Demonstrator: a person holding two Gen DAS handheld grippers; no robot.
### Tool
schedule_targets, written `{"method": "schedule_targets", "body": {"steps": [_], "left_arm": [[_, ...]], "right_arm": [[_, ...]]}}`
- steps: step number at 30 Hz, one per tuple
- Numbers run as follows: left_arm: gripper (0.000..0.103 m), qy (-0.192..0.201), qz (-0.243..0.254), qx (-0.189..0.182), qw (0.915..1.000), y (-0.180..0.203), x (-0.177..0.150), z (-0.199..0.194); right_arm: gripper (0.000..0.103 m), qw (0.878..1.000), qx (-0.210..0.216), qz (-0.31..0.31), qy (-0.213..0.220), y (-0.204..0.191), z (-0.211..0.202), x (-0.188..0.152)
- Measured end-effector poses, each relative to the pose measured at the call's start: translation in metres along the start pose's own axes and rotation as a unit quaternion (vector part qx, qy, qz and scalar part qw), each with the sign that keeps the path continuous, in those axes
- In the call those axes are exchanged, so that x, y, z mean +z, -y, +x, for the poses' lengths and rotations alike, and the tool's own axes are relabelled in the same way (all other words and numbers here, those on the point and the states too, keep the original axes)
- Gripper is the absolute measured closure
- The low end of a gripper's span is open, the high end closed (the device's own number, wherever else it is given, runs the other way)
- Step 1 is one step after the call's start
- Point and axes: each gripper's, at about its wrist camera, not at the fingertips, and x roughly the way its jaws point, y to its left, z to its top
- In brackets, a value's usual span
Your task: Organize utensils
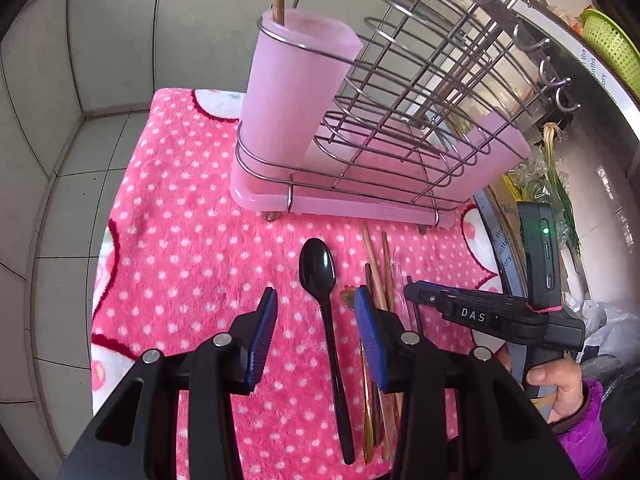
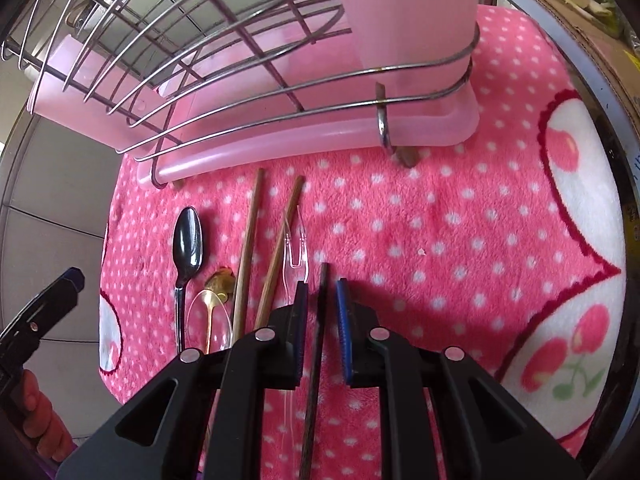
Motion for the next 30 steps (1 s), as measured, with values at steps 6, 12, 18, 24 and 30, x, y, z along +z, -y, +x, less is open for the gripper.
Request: {"method": "schedule_targets", "body": {"steps": [6,12,18,24,30], "left_arm": [[0.069,-0.06,-0.009,-0.002,0.9981,0.001,0.007,0.035],[0.073,-0.103,-0.013,0.001,0.9946,0.006,0.013,0.063],[0.074,-0.135,0.008,0.04,0.99,0.019,0.017,0.092],[0.075,-0.153,0.027,0.064,0.9858,0.031,0.022,0.112],[0.089,-0.155,0.039,0.085,0.9836,0.042,0.025,0.121]], "right_arm": [[0.097,1.0,-0.007,-0.016,0.018,0.0,0.001,-0.002],[0.097,0.999,0.02,-0.002,0.034,0.014,-0.009,-0.007],[0.097,0.998,0.031,0.001,0.051,0.026,-0.023,-0.012],[0.097,0.997,0.044,0.004,0.058,0.044,-0.038,-0.013],[0.097,0.996,0.051,0.005,0.068,0.054,-0.049,-0.015]]}}
